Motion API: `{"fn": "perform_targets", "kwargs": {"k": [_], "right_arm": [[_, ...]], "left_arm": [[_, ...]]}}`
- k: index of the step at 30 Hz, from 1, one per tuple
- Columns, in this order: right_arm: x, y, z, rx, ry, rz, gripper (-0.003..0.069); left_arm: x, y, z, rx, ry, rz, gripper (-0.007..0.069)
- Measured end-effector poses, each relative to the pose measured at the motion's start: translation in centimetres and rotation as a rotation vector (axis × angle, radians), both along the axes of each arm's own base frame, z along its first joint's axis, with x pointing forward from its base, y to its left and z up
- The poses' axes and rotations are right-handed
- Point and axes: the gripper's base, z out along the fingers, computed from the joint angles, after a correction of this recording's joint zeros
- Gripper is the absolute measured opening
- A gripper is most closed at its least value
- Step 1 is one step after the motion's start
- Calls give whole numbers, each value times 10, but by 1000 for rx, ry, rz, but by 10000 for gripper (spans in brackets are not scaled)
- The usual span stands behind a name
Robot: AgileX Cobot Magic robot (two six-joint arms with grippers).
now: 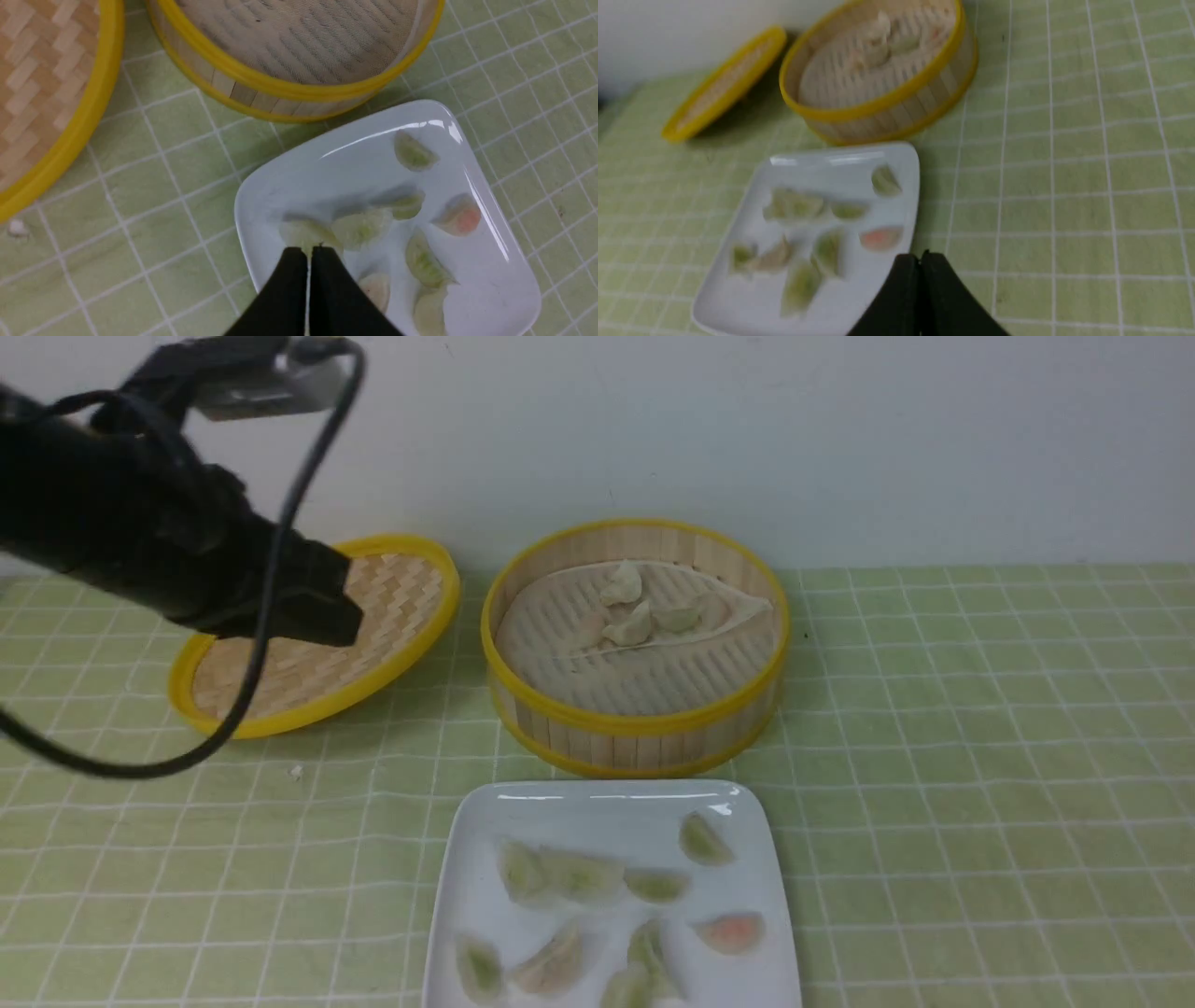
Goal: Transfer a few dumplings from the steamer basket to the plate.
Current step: Use the left arm to grab a dumpling from the steamer
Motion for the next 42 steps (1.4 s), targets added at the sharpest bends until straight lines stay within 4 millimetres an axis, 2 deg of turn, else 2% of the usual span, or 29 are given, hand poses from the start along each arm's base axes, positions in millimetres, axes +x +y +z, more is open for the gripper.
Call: {"fn": "perform_targets", "kwargs": {"k": [1,4,5,8,11,12,15,17,18,19,24,28,39,42], "right_arm": [[1,0,-1,-5,10,4,-15],[15,1,10,-37,60,36,-15],[16,2,11,-35,62,38,-15],[20,4,11,-12,72,46,-15],[20,4,11,1,72,51,-15],[20,5,12,6,72,52,-15],[20,5,11,6,77,54,-15],[18,5,10,4,94,63,-15],[18,6,10,5,98,64,-15],[17,6,9,3,107,68,-15],[16,6,8,0,129,79,-15],[16,6,8,0,129,79,-15],[15,6,7,-2,138,83,-15],[13,6,5,-11,168,95,-15]], "left_arm": [[2,-1,0,1,0,-4,-6],[42,-28,-12,41,63,-108,-6],[49,-32,-11,53,63,-128,-6],[88,-55,-26,129,75,-201,-6],[109,-67,-38,182,61,-228,-2],[132,-80,-56,233,45,-248,10],[154,-93,-69,271,0,-261,51],[175,-107,-92,303,-32,-270,131],[177,-107,-93,304,-33,-269,138],[185,-111,-105,314,-39,-261,189],[203,-115,-141,334,-26,-245,370],[205,-116,-156,338,-5,-249,425],[204,-130,-162,348,-42,-291,438],[207,-132,-172,349,-53,-287,423]]}}
